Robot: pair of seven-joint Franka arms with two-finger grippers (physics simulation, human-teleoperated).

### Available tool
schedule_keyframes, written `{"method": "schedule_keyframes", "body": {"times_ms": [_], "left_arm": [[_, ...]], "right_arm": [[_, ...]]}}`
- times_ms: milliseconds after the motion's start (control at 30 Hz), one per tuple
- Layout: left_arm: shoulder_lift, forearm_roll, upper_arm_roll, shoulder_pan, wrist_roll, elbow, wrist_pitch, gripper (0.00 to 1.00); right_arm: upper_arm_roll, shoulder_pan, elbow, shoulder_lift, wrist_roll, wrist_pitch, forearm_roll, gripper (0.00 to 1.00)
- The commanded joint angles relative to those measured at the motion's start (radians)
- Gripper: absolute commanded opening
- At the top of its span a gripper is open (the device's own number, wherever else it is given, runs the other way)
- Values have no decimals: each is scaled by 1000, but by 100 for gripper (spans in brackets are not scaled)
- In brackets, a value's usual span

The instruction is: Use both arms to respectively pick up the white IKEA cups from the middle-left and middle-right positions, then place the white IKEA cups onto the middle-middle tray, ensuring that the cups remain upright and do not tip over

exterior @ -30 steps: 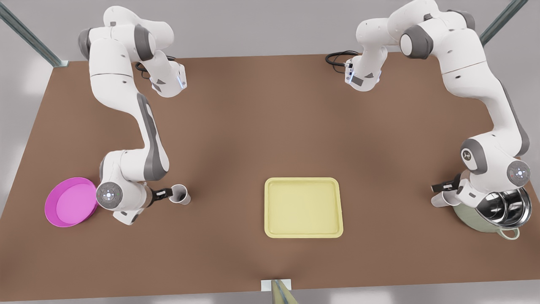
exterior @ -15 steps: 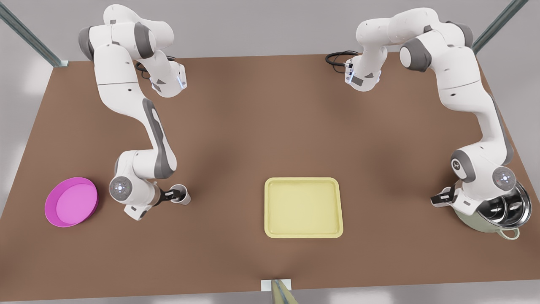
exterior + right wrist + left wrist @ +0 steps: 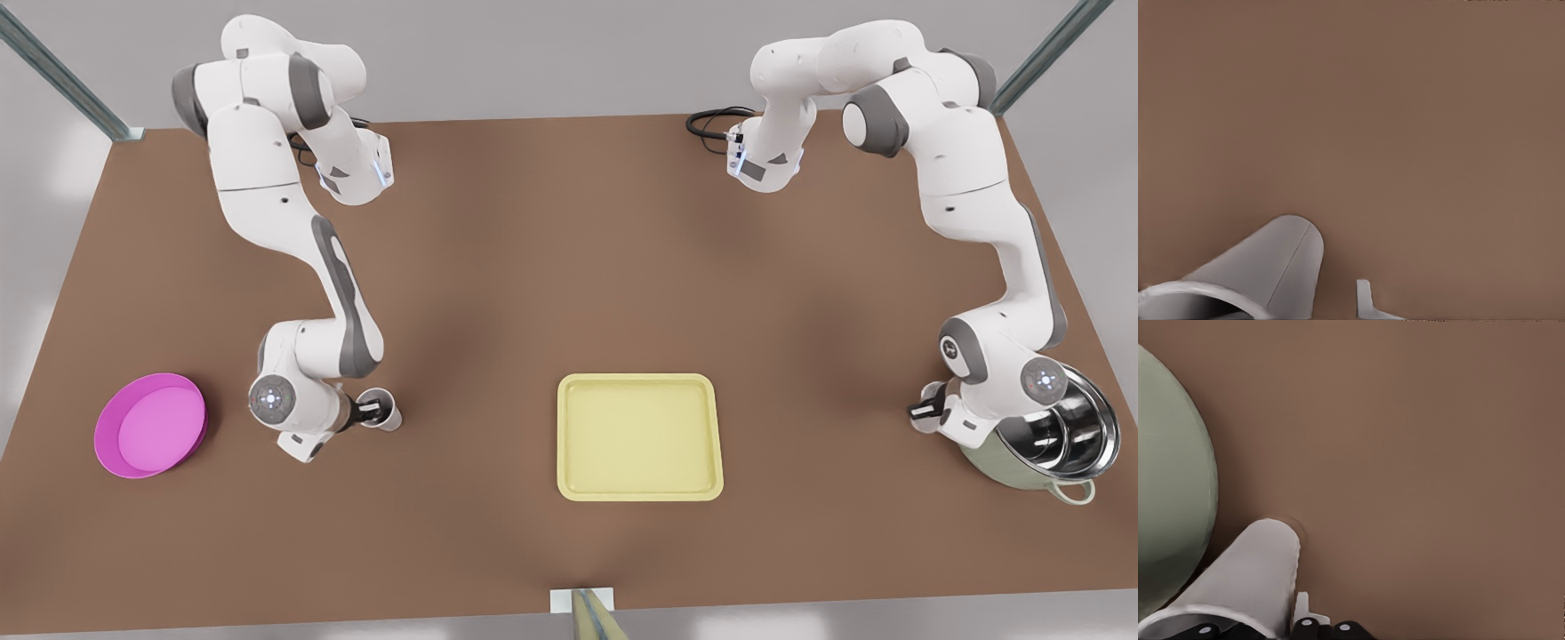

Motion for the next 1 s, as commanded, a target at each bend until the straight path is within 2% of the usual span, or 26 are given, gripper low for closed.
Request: {"method": "schedule_keyframes", "body": {"times_ms": [0,33,67,200,267,333,367,433,733,800,833,867,900,967], "left_arm": [[-1,-13,-1,0,-56,1,3,26],[-5,-13,-3,1,-56,1,2,21],[-19,-13,-12,0,-56,1,-3,21],[-91,-8,-69,-107,-331,3,-109,21],[-91,-3,-82,-277,-591,88,-236,21],[-87,49,-82,-500,-921,119,-244,21],[-77,58,-82,-565,-1010,133,-242,21],[1,61,-127,-601,-1188,251,-242,21],[96,75,-150,-618,-1187,253,-193,21],[105,73,-154,-617,-1188,253,-176,31],[108,73,-155,-615,-1188,254,-176,43],[108,73,-155,-614,-1187,254,-175,82],[108,73,-155,-614,-1185,254,-175,100],[105,76,-155,-614,-1185,254,-178,100]], "right_arm": [[0,11,7,6,-6,2,-3,44],[0,12,7,4,-6,1,-3,32],[0,12,8,3,-6,-4,-3,21],[0,20,31,-20,-4,-30,-5,21],[0,66,37,-43,14,-48,59,21],[0,104,46,-42,109,-45,87,21],[0,118,51,-40,143,-41,119,21],[0,147,62,-37,181,-33,193,21],[0,281,66,-16,428,142,245,21],[-1,314,91,2,499,156,245,21],[-1,331,106,7,539,159,242,21],[-3,344,134,22,585,160,241,21],[-3,360,166,44,634,162,238,21],[-10,397,232,81,730,162,196,21]]}}
